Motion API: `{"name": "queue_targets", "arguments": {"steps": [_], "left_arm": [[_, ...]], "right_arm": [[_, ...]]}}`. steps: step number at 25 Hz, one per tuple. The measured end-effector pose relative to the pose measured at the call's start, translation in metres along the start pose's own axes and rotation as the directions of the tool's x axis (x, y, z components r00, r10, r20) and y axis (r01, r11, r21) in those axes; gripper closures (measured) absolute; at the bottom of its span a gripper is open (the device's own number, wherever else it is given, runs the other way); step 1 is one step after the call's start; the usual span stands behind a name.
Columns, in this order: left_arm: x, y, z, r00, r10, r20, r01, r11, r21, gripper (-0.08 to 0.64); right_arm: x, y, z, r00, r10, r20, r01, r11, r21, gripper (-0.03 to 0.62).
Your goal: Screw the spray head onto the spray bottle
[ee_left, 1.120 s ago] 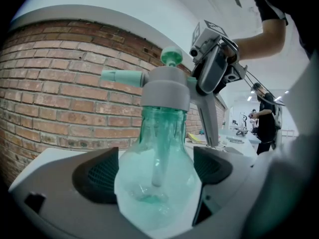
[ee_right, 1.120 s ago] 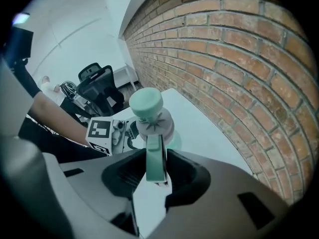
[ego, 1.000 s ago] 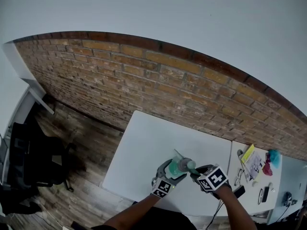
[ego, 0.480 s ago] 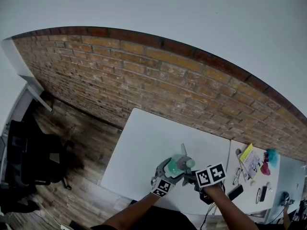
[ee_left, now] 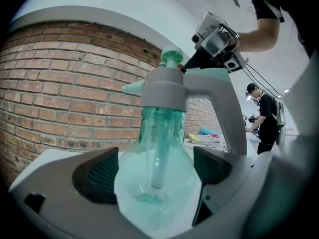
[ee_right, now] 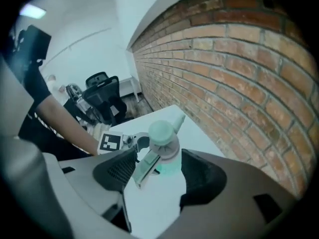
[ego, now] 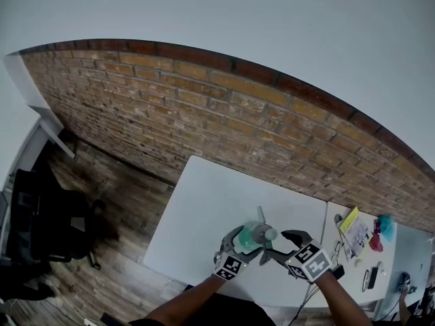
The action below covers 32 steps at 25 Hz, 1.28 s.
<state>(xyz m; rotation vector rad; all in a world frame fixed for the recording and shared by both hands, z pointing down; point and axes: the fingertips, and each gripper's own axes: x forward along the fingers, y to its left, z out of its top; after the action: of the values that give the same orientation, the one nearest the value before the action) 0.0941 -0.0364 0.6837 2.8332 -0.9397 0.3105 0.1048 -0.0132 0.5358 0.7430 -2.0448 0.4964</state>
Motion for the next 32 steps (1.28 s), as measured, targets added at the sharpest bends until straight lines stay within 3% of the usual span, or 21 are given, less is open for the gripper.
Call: {"name": "queue_targets", "arguments": {"steps": [3,5,10,11,12,15,16,20,24,26,29,31,32], "left_arm": [[0.000,-0.001,0.000,1.000,-0.002,-0.003,0.002,1.000,-0.001,0.104],[0.000,0.000,0.000,1.000,-0.003,-0.003,0.003,1.000,0.000,0.104],[0.001,-0.002,-0.002,1.000,-0.009,-0.009,0.009,1.000,-0.004,0.104],[0.001,-0.002,-0.003,1.000,-0.012,-0.010,0.012,1.000,-0.003,0.104],[0.001,-0.002,-0.003,1.000,-0.015,-0.010,0.015,1.000,-0.001,0.104],[0.002,-0.002,-0.002,1.000,-0.023,-0.008,0.023,1.000,0.004,0.104],[0.002,-0.001,-0.001,1.000,-0.024,-0.006,0.024,1.000,0.005,0.104],[0.001,-0.002,-0.002,1.000,-0.024,-0.005,0.024,1.000,0.003,0.104],[0.001,-0.002,-0.002,1.000,-0.030,-0.008,0.030,1.000,0.002,0.104],[0.000,-0.002,-0.002,0.999,-0.033,-0.010,0.033,0.999,0.004,0.104],[0.000,-0.002,-0.003,0.999,-0.033,-0.012,0.033,0.999,0.004,0.104],[0.000,-0.002,-0.003,0.999,-0.032,-0.012,0.032,0.999,0.002,0.104],[0.000,-0.002,-0.002,0.999,-0.031,-0.011,0.031,1.000,0.002,0.104]], "right_arm": [[-0.008,-0.006,0.009,0.997,0.019,-0.069,-0.032,0.981,-0.190,0.321],[-0.007,-0.004,0.012,0.988,0.056,-0.142,-0.097,0.948,-0.304,0.321],[0.000,-0.003,0.029,0.968,0.070,-0.240,-0.206,0.771,-0.603,0.321],[0.002,-0.002,0.031,0.963,0.078,-0.259,-0.234,0.720,-0.653,0.321],[0.004,-0.001,0.030,0.955,0.076,-0.287,-0.266,0.651,-0.711,0.321],[0.008,-0.004,0.016,0.920,0.005,-0.392,-0.365,0.371,-0.854,0.321],[0.011,-0.006,0.013,0.912,-0.012,-0.410,-0.386,0.309,-0.869,0.321],[0.027,-0.005,0.011,0.912,-0.002,-0.409,-0.404,0.160,-0.901,0.318],[0.043,-0.001,0.005,0.909,-0.042,-0.414,-0.415,-0.031,-0.909,0.318],[0.049,0.000,0.000,0.900,-0.073,-0.430,-0.436,-0.108,-0.893,0.318],[0.056,-0.002,-0.010,0.880,-0.104,-0.463,-0.475,-0.189,-0.860,0.318],[0.058,-0.001,-0.009,0.877,-0.102,-0.469,-0.480,-0.205,-0.853,0.318],[0.058,-0.002,-0.008,0.876,-0.099,-0.472,-0.482,-0.195,-0.854,0.318]]}}
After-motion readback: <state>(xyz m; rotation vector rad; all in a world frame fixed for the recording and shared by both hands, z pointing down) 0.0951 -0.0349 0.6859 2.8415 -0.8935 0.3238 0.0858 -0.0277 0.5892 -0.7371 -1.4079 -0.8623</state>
